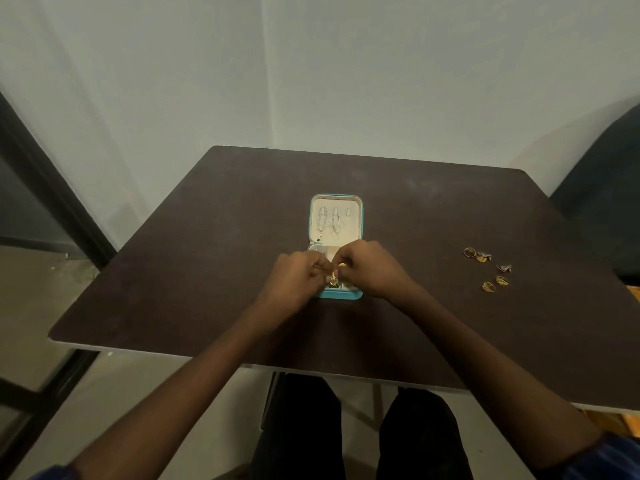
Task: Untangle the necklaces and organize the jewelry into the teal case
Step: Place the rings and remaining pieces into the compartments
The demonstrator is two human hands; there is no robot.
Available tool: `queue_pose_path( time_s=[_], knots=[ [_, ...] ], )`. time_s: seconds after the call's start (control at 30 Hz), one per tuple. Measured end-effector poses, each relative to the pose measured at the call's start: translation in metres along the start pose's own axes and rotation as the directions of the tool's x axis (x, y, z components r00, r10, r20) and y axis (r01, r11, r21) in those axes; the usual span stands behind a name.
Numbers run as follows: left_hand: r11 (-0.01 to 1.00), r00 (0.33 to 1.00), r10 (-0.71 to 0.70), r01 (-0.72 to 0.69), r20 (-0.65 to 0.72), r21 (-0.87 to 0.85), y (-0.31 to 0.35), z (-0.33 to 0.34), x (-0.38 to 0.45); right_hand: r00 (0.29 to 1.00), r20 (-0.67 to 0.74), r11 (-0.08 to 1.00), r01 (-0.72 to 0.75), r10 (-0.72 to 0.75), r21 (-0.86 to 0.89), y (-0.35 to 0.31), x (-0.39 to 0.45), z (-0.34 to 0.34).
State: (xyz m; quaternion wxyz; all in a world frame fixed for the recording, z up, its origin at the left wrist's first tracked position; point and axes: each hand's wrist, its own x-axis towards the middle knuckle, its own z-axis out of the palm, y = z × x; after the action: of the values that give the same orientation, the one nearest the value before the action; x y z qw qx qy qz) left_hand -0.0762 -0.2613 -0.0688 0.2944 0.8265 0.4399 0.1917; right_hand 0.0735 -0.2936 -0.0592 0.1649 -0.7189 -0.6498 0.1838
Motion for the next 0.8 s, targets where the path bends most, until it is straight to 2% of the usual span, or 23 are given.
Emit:
queue_pose_path(
  time_s=[0.13, 0.23, 0.33, 0.57, 0.8],
  knots=[
    [0.996, 0.996, 0.044, -0.05, 0.075, 0.075, -0.002, 0.003, -0.002, 1.0, 0.004, 0.998, 0.02, -0.019, -0.053, -0.003, 0.002, 0.001],
    [0.992, 0.995, 0.074, -0.081, 0.073, 0.096, -0.006, 0.005, -0.002, 0.999, -0.002, 0.998, 0.036, -0.036, -0.05, -0.002, 0.001, 0.003],
    [0.993, 0.996, 0.069, -0.073, 0.048, 0.091, -0.008, 0.008, -0.002, 0.999, -0.045, 0.996, -0.011, 0.015, 0.085, 0.003, 0.0, 0.004],
    [0.999, 0.999, 0.042, -0.042, -0.007, -0.02, -0.007, 0.008, 0.0, 0.993, -0.022, 0.932, -0.099, 0.114, 0.349, 0.015, -0.004, -0.009],
    [0.996, 0.997, -0.007, 0.0, -0.083, -0.093, -0.002, 0.005, 0.007, 0.997, -0.071, 0.933, 0.006, 0.021, 0.36, 0.01, -0.006, -0.001]
  ],
)
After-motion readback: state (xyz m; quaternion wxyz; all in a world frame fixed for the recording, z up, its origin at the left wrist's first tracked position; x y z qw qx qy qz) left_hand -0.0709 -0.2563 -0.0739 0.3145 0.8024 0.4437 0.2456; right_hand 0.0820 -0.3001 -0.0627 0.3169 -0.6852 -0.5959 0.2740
